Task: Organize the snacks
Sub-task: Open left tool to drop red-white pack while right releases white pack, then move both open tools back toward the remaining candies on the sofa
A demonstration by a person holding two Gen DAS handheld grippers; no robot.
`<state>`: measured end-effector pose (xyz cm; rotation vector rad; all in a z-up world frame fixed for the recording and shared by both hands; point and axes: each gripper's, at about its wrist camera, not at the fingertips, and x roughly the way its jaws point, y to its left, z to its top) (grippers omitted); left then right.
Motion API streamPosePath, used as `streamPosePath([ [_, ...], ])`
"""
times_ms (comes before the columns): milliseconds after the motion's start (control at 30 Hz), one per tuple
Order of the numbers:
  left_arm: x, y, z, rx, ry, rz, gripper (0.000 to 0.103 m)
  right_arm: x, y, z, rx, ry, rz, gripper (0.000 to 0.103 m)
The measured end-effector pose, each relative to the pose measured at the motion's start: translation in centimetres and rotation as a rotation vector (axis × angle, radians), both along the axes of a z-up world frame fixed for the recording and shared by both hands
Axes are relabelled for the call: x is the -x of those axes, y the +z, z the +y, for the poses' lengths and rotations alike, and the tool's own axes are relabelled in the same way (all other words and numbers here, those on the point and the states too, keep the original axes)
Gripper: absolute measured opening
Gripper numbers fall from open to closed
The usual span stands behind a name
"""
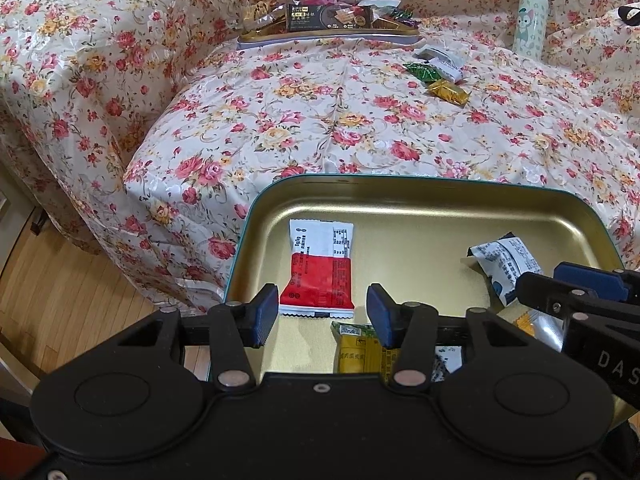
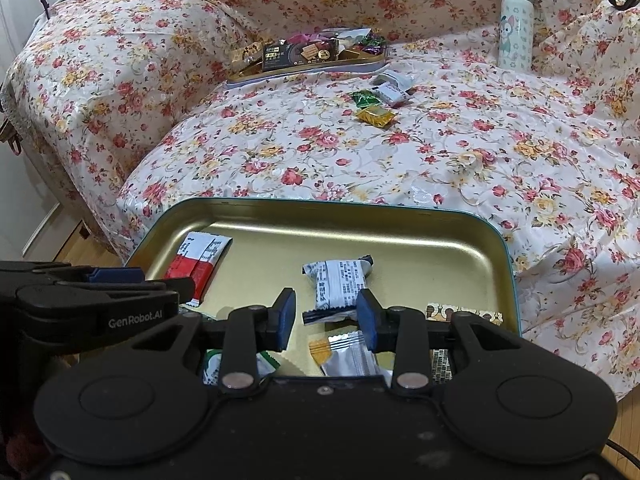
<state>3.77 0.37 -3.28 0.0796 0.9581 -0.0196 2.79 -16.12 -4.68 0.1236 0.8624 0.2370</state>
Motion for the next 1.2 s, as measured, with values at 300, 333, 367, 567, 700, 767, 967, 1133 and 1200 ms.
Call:
streamPosePath([
  [300, 0.0, 0.0, -0.1, -0.002, -0.001, 0.001, 0.057, 0.1, 0.0, -0.3, -0.002, -0.022, -0.006, 0.037],
  [333, 0.0, 0.0, -0.1, -0.002, -0.001, -0.001, 0.057, 0.1, 0.0, -0.3, -0.003, -0.024, -0.007, 0.037],
  [367, 0.0, 0.0, -0.2, -0.001, -0.002, -0.004, 0.057, 0.1, 0.1, -0.3, -0.003, -0.027, -0.009, 0.037],
  [567, 0.3, 0.7, -0.1, 0.015, -0.002, -0.043, 0.057, 0.2, 0.2, -0.3, -0.005, -0.033, -0.020, 0.039],
  [700, 0.6, 1.4, 0.2, 0.047, 0.004, -0.098, 0.063, 0.4, 0.3, -0.3, -0.007, -0.032, -0.034, 0.043],
  [767, 0.8, 2.0, 0.4, 0.068, 0.008, -0.140, 0.067, 0.4, 0.4, -0.3, -0.009, -0.031, -0.042, 0.044],
  [967, 0.5, 3.8, 0.5, 0.060, -0.030, -0.251, 0.072, 0.4, 1.0, -0.4, -0.014, -0.027, -0.071, 0.048],
  [1133, -0.5, 5.6, 0.3, 0.015, -0.068, -0.365, 0.078, -0.1, 2.4, -0.9, -0.008, -0.022, -0.125, 0.060],
  [1200, -1.1, 6.3, 0.1, -0.005, -0.084, -0.412, 0.083, -0.4, 3.1, -1.3, 0.002, -0.022, -0.160, 0.063],
])
